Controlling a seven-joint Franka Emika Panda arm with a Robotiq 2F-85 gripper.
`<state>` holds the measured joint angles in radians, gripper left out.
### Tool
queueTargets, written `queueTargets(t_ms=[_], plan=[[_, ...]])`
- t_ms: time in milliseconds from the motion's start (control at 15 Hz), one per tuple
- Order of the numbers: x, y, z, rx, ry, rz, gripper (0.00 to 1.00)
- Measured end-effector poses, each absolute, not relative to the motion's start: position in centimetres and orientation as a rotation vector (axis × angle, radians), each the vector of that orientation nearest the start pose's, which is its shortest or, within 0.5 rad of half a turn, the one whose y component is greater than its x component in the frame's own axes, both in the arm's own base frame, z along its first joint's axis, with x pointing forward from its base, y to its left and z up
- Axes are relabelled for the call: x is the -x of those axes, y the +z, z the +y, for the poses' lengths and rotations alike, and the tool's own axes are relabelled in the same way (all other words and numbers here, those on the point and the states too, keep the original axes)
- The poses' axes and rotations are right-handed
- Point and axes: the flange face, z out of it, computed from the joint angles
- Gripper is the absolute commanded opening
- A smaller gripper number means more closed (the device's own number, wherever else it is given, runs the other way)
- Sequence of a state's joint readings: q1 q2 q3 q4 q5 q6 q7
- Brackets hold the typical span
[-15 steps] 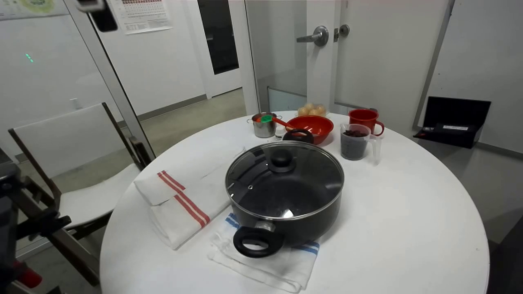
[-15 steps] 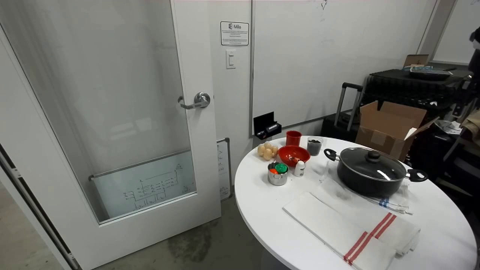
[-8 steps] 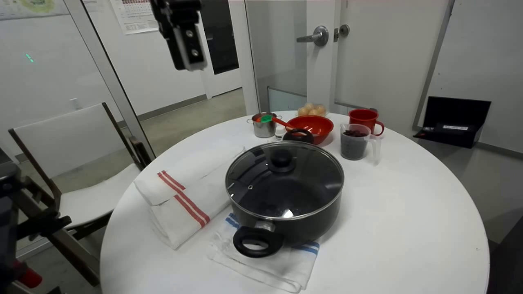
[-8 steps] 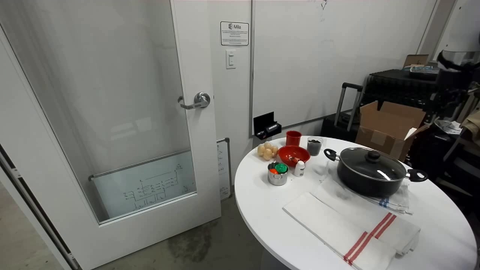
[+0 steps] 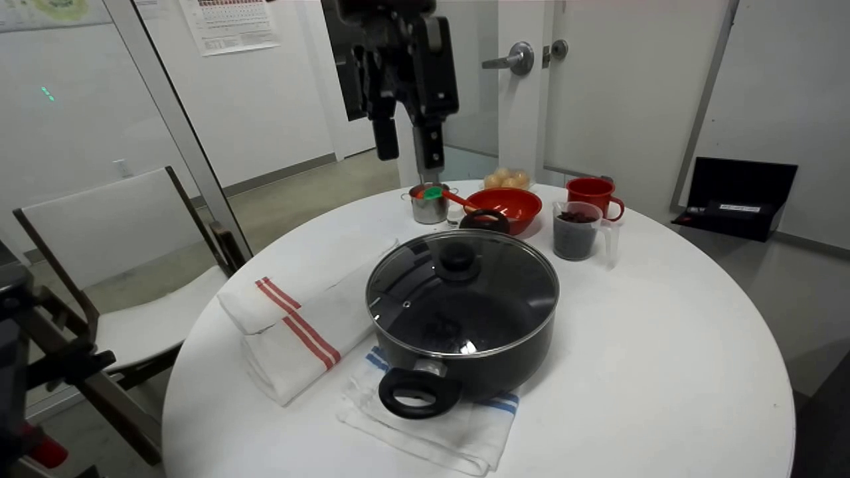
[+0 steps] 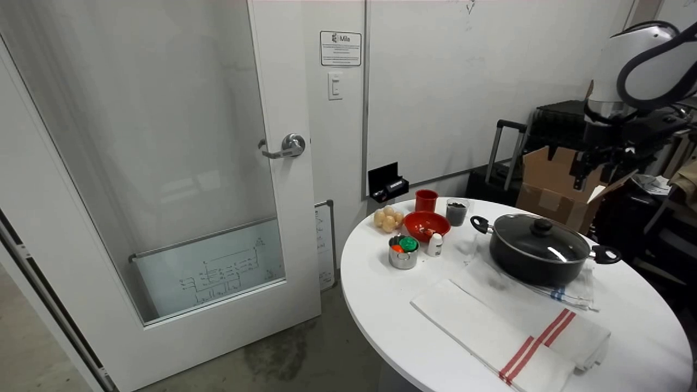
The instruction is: Remove the lid of the pot
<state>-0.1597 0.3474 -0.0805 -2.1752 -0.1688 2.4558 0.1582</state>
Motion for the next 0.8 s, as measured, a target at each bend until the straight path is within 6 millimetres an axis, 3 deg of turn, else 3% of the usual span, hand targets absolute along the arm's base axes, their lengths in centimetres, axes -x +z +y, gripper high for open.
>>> queueTargets(t_ms=[400,800], plan=[[-57.2,18.1,-12.5,3.228,0.166,0.386,1.0],[-58.3,13.8,-11.7,3.213,0.232,0.344,1.0]])
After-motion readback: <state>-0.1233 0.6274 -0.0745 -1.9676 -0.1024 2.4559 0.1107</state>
